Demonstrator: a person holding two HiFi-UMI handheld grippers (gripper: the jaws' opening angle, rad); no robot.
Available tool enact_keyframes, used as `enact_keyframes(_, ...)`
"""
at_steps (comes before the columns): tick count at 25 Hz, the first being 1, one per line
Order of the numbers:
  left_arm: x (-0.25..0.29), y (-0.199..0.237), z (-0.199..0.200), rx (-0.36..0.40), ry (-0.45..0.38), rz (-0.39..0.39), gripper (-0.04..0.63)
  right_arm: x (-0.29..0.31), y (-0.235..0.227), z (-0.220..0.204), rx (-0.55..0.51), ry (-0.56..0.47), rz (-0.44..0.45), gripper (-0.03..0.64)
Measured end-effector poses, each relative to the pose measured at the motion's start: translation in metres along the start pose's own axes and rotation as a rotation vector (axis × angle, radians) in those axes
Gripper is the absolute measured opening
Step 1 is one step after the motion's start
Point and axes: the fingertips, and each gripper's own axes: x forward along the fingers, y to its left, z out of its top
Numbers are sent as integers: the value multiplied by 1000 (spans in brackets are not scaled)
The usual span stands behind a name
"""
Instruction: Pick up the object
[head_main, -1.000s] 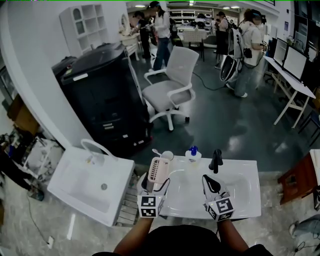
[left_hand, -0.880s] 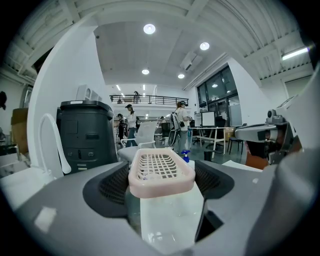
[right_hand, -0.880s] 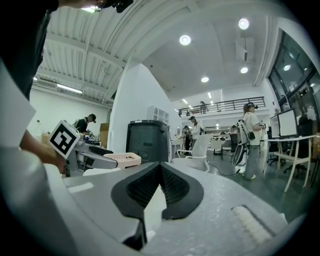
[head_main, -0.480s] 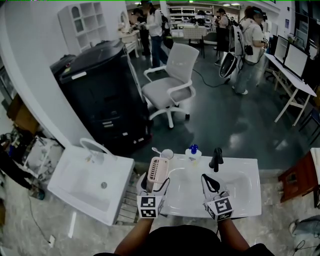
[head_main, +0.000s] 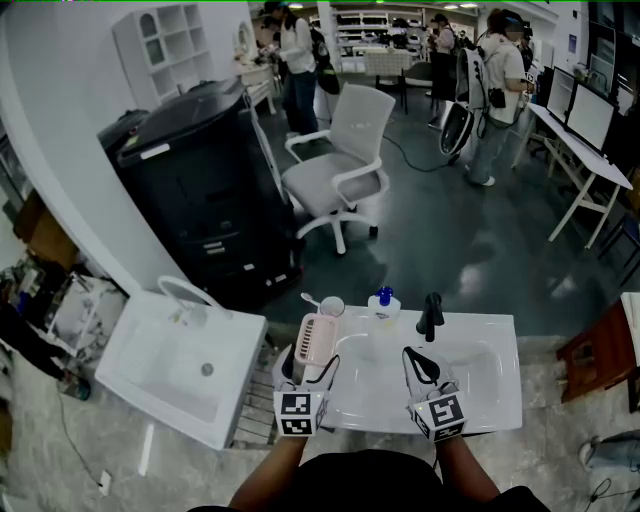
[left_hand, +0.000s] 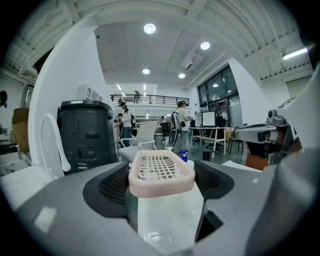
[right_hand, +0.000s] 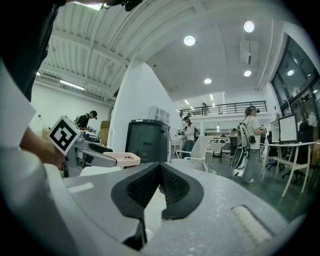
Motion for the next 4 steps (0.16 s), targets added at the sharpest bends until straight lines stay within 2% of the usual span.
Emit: enact_keyframes(4, 0, -1, -5, -10, 10, -4, 431, -2, 0, -3, 5, 5, -2, 2)
